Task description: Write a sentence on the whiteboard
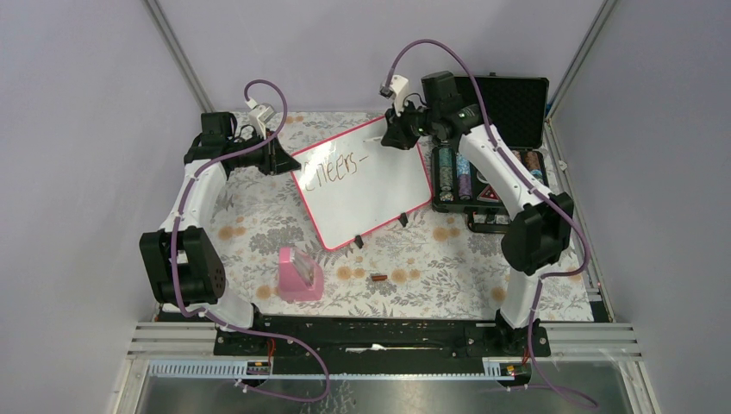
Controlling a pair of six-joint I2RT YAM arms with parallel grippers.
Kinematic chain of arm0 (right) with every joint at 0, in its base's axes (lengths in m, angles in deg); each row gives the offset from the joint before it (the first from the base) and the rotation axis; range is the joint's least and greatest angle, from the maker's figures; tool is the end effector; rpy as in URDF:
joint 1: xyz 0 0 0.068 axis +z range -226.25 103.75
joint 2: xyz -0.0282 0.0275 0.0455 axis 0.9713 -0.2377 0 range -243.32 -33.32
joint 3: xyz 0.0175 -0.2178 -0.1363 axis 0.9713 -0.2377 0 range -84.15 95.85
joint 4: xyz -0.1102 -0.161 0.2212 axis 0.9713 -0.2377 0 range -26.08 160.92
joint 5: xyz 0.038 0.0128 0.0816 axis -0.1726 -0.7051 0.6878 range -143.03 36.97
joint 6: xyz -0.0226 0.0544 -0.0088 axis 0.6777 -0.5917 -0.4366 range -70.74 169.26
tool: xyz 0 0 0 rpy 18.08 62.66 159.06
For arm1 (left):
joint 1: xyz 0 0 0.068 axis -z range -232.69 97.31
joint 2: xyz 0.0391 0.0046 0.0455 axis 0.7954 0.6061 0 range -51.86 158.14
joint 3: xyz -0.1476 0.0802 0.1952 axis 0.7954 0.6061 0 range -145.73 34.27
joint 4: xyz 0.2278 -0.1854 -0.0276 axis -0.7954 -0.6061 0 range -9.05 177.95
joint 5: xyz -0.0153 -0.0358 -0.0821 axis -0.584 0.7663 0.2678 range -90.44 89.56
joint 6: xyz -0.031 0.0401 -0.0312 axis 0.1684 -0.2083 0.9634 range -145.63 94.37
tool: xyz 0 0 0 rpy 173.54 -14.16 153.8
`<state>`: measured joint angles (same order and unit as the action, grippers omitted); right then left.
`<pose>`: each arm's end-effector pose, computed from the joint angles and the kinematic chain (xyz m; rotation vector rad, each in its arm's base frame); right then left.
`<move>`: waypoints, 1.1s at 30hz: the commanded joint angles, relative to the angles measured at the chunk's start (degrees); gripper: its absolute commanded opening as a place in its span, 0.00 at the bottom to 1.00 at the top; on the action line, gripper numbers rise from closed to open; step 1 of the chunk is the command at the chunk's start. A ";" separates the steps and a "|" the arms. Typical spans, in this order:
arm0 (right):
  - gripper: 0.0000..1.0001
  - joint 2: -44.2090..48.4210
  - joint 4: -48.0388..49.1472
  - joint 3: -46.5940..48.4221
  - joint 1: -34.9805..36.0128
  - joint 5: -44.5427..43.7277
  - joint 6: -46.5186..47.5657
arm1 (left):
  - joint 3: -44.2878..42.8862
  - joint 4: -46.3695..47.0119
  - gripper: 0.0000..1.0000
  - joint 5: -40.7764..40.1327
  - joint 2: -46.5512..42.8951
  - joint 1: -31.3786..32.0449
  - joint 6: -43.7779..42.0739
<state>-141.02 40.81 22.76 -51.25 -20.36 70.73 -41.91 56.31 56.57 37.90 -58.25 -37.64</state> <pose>0.4176 0.2208 0.3491 -1.1217 1.7493 0.6363 0.3764 -0.0001 0.2848 0.5754 2.0279 -0.9747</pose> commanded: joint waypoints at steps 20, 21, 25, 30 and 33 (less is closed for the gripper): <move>0.00 -2.88 -0.18 1.72 0.42 0.45 0.65 | -1.60 0.35 0.00 -0.01 0.22 1.26 -2.54; 0.00 -2.71 -0.16 1.27 0.41 0.53 0.67 | -1.59 0.33 0.00 -0.05 0.19 1.29 -2.49; 0.00 -2.02 -0.11 -0.52 0.52 0.82 0.89 | -1.60 0.35 0.00 -0.15 0.27 1.27 -2.57; 0.00 -1.31 -0.12 -2.43 0.68 0.82 1.20 | -1.60 0.35 0.00 -0.11 0.33 1.26 -2.58; 0.00 -0.87 -0.08 -3.38 0.74 0.90 1.29 | -1.60 0.35 0.00 -0.14 0.20 1.28 -2.56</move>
<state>-143.95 40.36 20.86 -51.01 -18.83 70.86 -41.91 56.31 56.31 37.90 -58.25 -37.64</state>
